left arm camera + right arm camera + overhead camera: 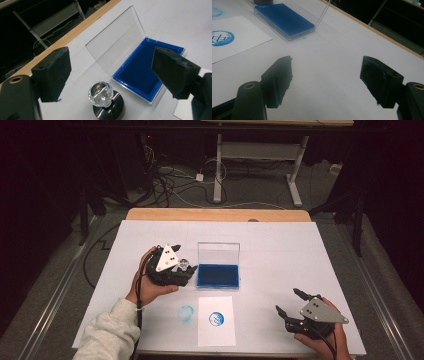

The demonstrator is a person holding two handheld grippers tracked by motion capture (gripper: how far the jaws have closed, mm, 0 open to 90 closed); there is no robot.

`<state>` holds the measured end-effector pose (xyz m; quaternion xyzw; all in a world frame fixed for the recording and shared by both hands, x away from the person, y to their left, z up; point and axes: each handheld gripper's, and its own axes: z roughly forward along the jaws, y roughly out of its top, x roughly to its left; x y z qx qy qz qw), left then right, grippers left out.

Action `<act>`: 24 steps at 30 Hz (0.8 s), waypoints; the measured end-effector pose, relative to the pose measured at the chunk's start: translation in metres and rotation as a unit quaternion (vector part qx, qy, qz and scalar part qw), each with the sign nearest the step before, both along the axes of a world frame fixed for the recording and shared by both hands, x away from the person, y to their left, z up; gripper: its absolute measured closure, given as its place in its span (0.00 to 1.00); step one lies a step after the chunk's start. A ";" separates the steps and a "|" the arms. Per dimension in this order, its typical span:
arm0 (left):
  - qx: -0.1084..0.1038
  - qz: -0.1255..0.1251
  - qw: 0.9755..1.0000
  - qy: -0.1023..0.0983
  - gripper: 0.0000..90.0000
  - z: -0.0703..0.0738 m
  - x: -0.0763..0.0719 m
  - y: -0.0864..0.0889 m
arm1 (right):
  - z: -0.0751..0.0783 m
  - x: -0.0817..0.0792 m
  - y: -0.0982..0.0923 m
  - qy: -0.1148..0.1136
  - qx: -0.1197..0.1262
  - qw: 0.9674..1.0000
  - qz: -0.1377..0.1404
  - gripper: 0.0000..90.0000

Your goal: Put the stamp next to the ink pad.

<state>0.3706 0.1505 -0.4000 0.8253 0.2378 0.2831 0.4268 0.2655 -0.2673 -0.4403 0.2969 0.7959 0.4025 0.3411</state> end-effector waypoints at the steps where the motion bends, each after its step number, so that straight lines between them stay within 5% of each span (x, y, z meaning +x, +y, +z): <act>1: 0.000 -0.001 1.000 0.003 0.18 0.000 -0.002 0.000 | 0.000 0.000 0.000 0.001 0.001 1.000 -0.001 0.29; 24: -0.007 -0.038 0.999 -0.024 0.17 0.008 -0.029 -0.001 | 0.001 -0.002 0.003 -0.002 -0.001 1.000 0.005 0.29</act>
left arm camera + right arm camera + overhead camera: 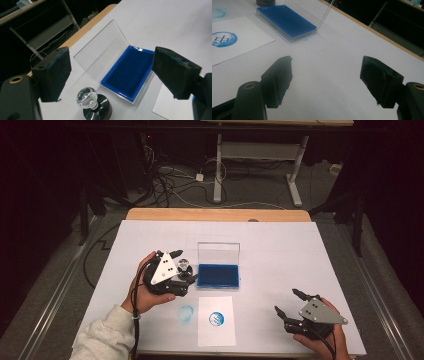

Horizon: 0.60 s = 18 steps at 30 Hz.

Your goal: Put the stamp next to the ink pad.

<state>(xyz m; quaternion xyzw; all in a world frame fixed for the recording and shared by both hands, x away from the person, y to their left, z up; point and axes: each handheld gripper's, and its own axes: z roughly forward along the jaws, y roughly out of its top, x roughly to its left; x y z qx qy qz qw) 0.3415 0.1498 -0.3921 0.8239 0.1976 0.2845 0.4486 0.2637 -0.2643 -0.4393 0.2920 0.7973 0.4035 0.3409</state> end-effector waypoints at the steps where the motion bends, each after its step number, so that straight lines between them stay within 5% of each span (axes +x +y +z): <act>1: 0.000 0.000 1.000 -0.001 0.17 -0.001 0.000 0.001 | 0.000 0.000 0.000 0.000 -0.001 1.000 0.000 0.29; 18: 0.004 -0.006 0.999 -0.034 0.17 -0.005 -0.022 0.011 | 0.001 -0.002 0.002 -0.004 0.000 1.000 0.002 0.29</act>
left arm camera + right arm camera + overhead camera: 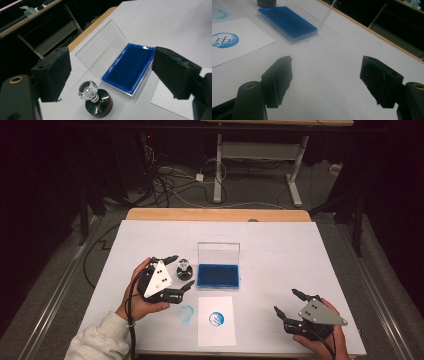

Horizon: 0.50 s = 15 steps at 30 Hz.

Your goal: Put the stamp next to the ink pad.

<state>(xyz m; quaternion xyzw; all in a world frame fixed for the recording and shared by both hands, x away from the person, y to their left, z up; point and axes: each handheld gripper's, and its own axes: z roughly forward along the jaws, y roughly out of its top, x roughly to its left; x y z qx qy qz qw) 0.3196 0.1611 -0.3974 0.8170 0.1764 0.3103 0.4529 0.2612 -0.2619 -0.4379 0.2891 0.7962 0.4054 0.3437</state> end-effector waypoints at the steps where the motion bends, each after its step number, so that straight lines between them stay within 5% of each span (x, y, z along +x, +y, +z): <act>1: 0.001 0.000 1.000 -0.002 0.17 0.000 -0.001 0.001 | 0.000 0.000 0.000 -0.001 -0.001 1.000 0.002 0.29; 15: 0.001 0.006 1.000 -0.015 0.17 -0.006 -0.019 0.018 | 0.002 -0.002 0.003 -0.005 0.003 1.000 0.003 0.28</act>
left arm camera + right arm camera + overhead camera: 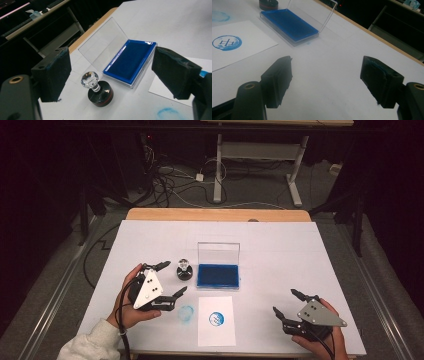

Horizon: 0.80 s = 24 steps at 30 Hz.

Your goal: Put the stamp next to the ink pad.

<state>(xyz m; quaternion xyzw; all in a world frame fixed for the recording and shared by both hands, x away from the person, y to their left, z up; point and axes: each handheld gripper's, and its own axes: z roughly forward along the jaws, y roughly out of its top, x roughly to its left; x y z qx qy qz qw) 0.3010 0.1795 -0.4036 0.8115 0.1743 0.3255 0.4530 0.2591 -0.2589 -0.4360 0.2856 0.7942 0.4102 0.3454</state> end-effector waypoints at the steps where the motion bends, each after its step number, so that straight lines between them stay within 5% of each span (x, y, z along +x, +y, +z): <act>1: 0.003 0.002 1.000 -0.002 0.17 -0.001 -0.001 0.001 | 0.000 0.000 0.000 -0.001 0.000 1.000 -0.001 0.28; 24: 0.010 0.019 1.000 0.023 0.17 -0.024 -0.016 0.030 | 0.000 0.000 0.001 -0.003 -0.002 1.000 -0.004 0.28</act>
